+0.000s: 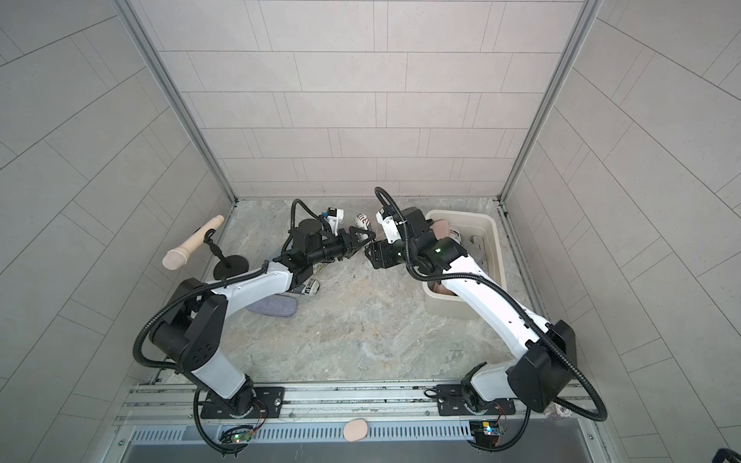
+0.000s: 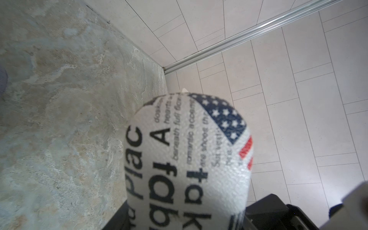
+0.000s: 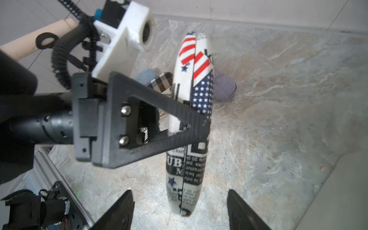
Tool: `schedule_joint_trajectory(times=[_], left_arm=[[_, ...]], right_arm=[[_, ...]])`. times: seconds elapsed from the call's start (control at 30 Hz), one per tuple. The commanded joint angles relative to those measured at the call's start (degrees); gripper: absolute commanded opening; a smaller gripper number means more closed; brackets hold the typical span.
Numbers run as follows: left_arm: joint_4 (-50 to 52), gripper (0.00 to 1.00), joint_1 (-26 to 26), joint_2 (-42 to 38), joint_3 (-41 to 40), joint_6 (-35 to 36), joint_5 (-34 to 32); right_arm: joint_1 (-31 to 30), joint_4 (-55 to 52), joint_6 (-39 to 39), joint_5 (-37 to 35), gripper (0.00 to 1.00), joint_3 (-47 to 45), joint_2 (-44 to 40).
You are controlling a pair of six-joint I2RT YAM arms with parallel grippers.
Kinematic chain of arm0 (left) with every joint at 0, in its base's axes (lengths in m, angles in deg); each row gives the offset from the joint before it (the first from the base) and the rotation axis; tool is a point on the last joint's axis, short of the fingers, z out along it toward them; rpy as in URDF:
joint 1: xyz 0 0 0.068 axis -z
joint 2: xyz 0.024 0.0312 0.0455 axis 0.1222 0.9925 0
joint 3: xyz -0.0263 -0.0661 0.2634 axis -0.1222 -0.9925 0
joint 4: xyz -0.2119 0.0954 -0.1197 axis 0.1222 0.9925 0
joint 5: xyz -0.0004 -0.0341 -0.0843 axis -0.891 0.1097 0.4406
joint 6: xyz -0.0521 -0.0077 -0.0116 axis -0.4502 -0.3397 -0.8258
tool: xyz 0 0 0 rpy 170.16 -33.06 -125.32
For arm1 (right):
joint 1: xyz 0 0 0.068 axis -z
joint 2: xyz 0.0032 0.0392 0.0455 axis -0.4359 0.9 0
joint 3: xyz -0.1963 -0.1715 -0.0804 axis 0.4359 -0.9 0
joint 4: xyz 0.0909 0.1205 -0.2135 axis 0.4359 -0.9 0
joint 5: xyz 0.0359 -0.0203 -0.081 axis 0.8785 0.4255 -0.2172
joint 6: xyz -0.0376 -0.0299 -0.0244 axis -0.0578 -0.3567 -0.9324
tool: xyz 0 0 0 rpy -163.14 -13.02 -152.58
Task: Put the glasses cases into the storage boxes
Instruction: Pick up the glasses case at the center of the board.
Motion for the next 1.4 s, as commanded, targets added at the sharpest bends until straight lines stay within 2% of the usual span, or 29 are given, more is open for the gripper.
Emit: schedule_joint_trajectory(times=[0.0, 0.3, 0.47, 0.57, 0.67, 0.73, 0.83, 1.0, 1.1, 1.27, 1.37], left_arm=[[-7.4, 0.42, -0.4, -1.0, -0.6, -3.8, 1.3], [-8.4, 0.42, -0.5, -0.7, -1.1, -4.9, 1.3], [-9.1, 0.43, -0.5, -0.3, -1.4, -5.7, 1.3], [-9.4, 0.49, -0.5, -0.5, -1.5, -5.7, 1.4], [-10.1, 0.63, -0.5, -0.7, -1.9, -5.7, 1.2], [-10.7, 0.81, -0.7, -1.0, -2.4, -6.0, 0.7], [-13.3, 1.0, -1.6, -1.7, -3.7, -6.9, -0.2], [-16.8, 1.0, -3.6, -2.4, -4.4, -8.6, 0.1], [-16.6, 1.0, -4.3, -3.5, -5.0, -8.2, -0.7], [-14.6, 1.0, -5.1, -4.9, -5.5, -7.0, -2.2], [-9.8, 0.99, -5.0, -6.2, -5.5, -4.6, -4.2]], right_arm=[[-0.1, 1.6, 1.2, -1.7, 0.73, 1.5, 1.9], [-0.3, 2.2, 1.5, -0.4, 0.54, 4.2, 6.2], [-0.6, 2.4, 1.8, -0.2, 0.34, 4.3, 7.0], [-0.6, 2.5, 2.2, -0.4, 0.26, 4.3, 7.0], [-0.7, 2.8, 2.4, -0.4, 0.2, 4.3, 6.5], [-0.7, 2.7, 2.3, -0.4, 0.19, 4.3, 6.2], [-0.7, 2.1, 2.2, -0.9, 0.18, 4.1, 5.7], [-0.8, 0.7, 2.3, -3.2, 0.18, 3.6, 4.4], [-0.5, 0.1, 3.2, -6.8, 0.17, 3.1, 2.5], [0.8, -2.4, 3.0, -12.1, 0.16, 2.7, -1.7], [2.7, -5.0, 1.0, -15.1, 0.16, 1.6, -4.8]])
